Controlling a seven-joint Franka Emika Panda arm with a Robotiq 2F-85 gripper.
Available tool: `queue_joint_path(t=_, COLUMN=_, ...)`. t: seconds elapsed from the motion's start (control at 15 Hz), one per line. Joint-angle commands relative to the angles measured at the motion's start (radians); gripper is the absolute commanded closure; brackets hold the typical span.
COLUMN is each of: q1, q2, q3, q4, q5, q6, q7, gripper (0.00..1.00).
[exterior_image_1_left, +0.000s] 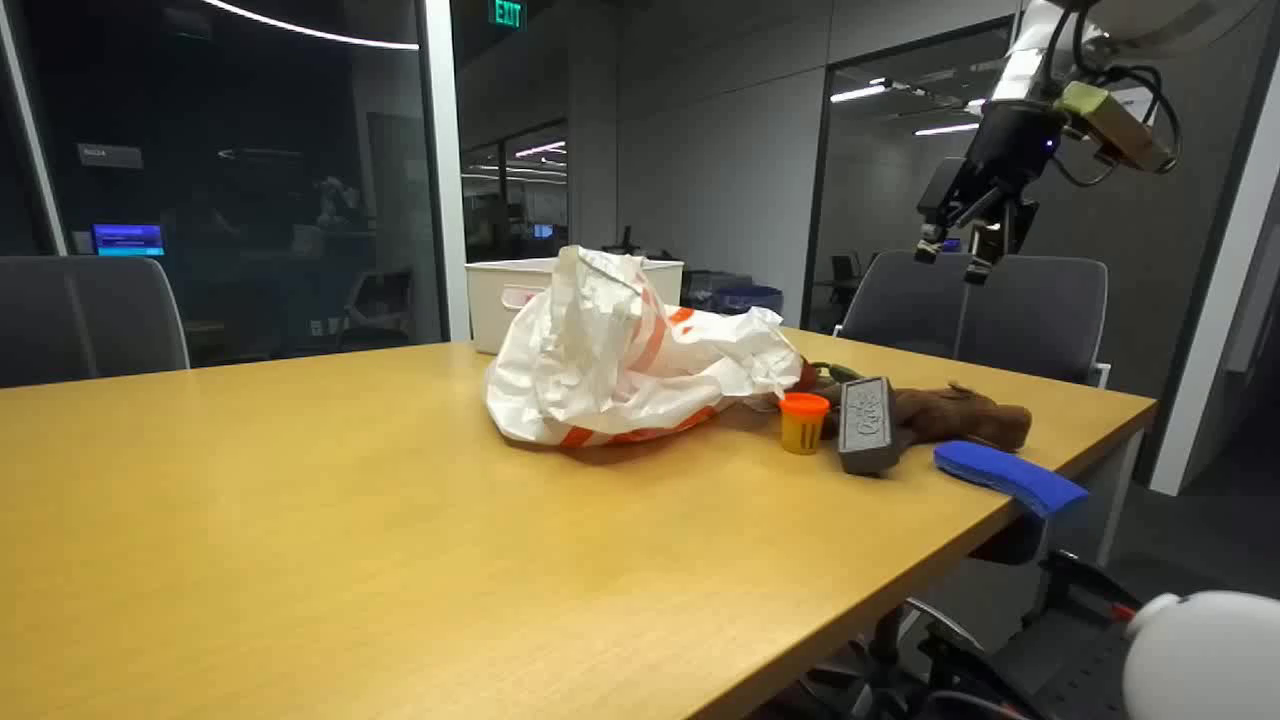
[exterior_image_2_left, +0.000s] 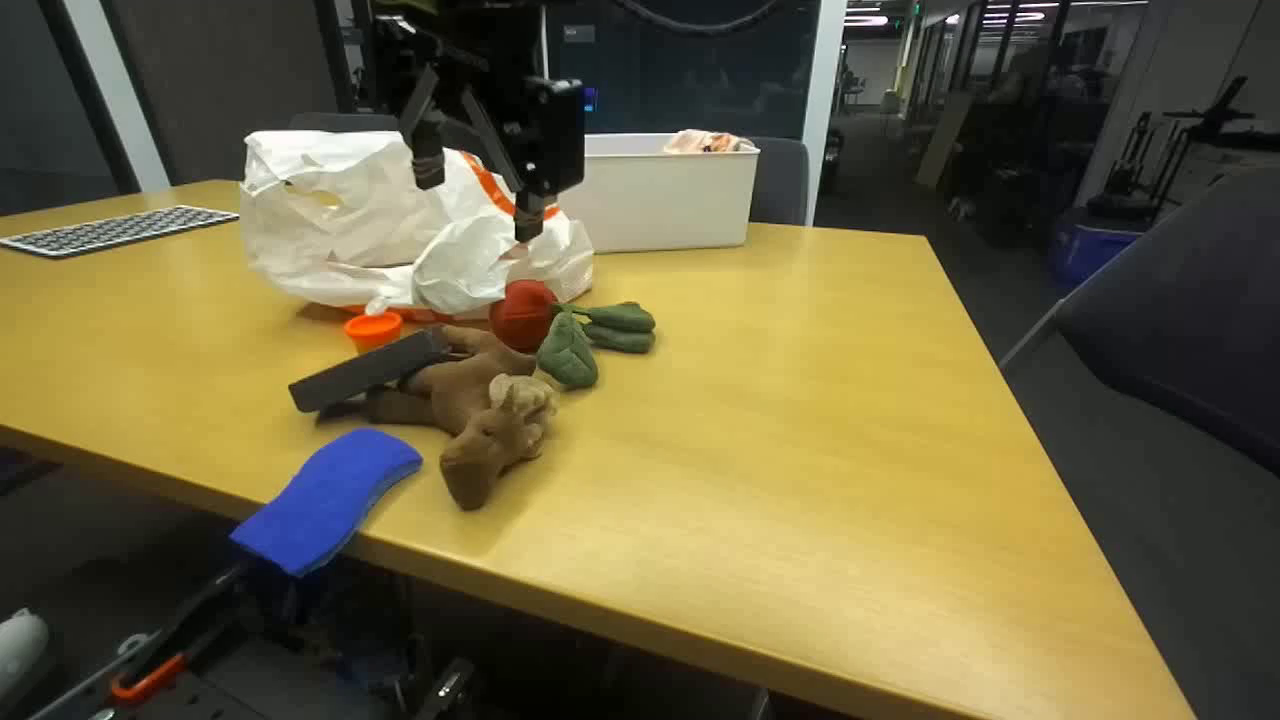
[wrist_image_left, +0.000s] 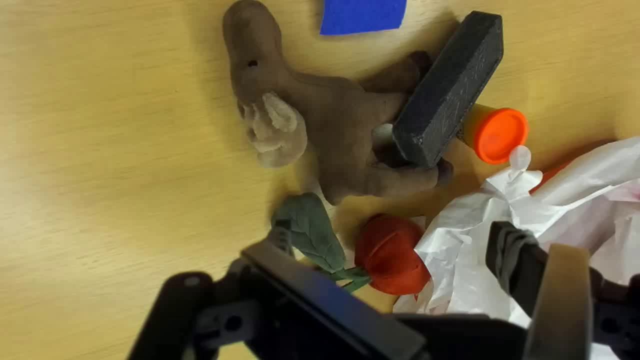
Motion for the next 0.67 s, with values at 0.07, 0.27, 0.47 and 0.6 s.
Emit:
queue_joint_path(t=0.07, q1=-0.022, q2=0.003, q3=0.020, q4=0.009, q5=0.016, q6=-0.004, q7=-0.013, gripper=0.00)
queue_joint_path(t=0.27, q1=-0.021, q2=0.001, q3=0.019, q4=0.010, q5=0.016, q6=-0.004, q7=-0.013, gripper=0.00)
queue_joint_path(t=0.47, q1=-0.040, q2=-0.025, q3=0.018, q4=-0.065, q5=-0.010, q6=0.057, q7=-0.041, gripper=0.00)
queue_joint_path(t=0.6, q1=-0.055, q2=-0.039, q3=0.008, q4=-0.132, q5=-0.020, q6=0.101, q7=-0.065, gripper=0.00)
